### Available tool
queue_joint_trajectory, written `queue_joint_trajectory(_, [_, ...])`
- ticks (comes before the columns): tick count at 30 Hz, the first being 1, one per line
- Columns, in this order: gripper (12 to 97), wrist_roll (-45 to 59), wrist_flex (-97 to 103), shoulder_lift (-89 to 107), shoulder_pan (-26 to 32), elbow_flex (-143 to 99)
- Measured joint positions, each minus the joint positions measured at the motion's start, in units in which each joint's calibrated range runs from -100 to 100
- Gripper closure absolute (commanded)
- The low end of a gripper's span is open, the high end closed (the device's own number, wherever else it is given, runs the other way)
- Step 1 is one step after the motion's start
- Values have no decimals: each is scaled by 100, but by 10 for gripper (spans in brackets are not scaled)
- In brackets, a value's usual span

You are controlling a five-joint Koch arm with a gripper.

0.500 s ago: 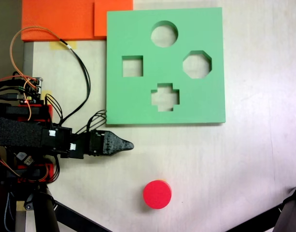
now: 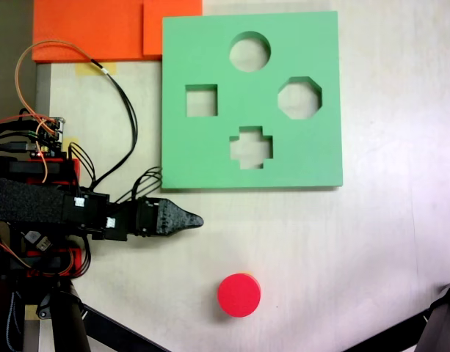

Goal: Put the cylinder block into the corresponding hole

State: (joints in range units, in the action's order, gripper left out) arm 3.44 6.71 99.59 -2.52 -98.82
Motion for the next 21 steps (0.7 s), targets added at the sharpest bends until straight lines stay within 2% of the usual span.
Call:
queue_joint_trajectory(17, [604,-39,0,0,-73,0])
queue_joint_trajectory(19, [604,-391,0,0,-107,0])
queue_joint_trajectory(21, [613,-1314,0,0,-166,10])
